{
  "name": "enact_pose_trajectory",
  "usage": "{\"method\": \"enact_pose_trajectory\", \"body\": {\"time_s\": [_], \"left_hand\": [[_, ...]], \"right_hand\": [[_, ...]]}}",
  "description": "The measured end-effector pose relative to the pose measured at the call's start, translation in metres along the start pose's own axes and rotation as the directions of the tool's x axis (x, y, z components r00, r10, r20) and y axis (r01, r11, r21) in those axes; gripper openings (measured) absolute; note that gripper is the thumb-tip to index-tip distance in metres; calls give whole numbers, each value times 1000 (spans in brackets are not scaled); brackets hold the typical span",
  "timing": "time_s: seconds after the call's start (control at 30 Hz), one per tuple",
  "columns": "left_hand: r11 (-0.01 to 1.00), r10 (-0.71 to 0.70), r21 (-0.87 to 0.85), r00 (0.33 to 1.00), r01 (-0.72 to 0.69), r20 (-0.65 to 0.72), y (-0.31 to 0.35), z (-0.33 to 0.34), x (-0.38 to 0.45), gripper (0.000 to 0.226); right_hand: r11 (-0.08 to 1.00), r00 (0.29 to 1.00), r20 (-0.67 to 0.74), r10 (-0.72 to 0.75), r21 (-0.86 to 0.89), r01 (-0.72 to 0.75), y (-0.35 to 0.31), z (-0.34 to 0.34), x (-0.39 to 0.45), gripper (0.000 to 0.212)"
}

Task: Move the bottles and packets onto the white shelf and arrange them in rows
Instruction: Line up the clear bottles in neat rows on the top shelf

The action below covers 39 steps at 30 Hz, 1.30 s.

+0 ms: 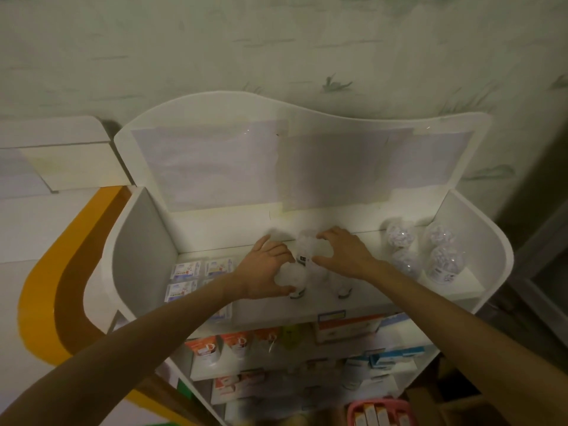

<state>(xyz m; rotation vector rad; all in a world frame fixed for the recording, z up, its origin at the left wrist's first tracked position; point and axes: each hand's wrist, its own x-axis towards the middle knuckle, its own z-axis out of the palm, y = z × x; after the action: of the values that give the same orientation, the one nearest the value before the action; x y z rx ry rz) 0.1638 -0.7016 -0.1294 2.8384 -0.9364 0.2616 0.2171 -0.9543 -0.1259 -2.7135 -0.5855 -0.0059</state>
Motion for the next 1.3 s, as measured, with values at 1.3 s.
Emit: {"method": "enact_pose_trajectory", "body": {"time_s": [1.3], "left_hand": [[949,-238,-151,943,277,233,7,-20,-60,65]], "right_hand": [[887,965,80,251,-419,-196,-64,3,-60,90]]}}
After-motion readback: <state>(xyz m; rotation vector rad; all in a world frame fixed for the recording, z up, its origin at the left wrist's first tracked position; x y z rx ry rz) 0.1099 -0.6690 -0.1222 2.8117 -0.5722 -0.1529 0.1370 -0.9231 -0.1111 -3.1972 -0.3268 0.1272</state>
